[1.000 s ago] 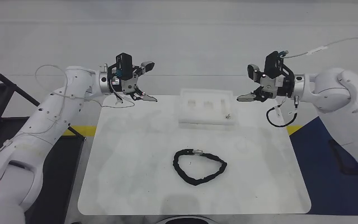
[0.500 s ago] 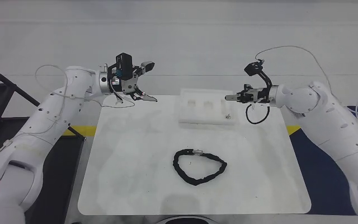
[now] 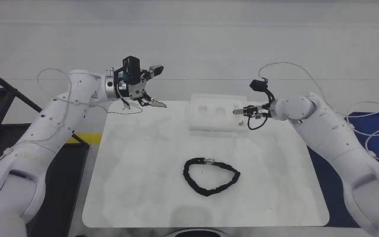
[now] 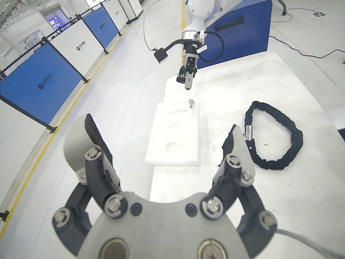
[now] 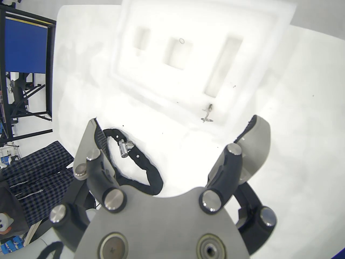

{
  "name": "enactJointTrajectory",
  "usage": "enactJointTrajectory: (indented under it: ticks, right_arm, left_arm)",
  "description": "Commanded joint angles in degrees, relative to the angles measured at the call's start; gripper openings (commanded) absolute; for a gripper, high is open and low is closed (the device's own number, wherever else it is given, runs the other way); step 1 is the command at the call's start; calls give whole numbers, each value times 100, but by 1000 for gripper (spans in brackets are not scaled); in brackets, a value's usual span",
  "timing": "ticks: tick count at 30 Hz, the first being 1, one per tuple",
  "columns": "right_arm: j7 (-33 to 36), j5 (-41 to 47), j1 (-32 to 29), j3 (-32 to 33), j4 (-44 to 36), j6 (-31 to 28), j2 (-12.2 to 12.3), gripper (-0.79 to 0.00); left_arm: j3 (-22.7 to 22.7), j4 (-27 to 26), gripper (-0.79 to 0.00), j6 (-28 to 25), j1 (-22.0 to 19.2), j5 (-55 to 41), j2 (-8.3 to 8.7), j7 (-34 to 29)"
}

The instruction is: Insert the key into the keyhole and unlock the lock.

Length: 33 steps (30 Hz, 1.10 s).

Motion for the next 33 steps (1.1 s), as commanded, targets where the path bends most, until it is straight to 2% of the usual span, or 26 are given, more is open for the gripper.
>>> enactJointTrajectory:
  ticks: [1,7,27,33]
  right_arm:
    - [-4,-31,23,-67,160,28,-106,0]
    - [-66,-31,61,-213,616,240,-441,0]
    - [-66,-31,61,-213,616,240,-441,0]
    - [-132,-131,-93,-182,408,615,-489,0]
  left_arm:
    - [0,0,0,0,0,0,0,0]
    - [0,0,0,0,0,0,0,0]
    - [0,0,0,0,0,0,0,0]
    - [0,0,0,0,0,0,0,0]
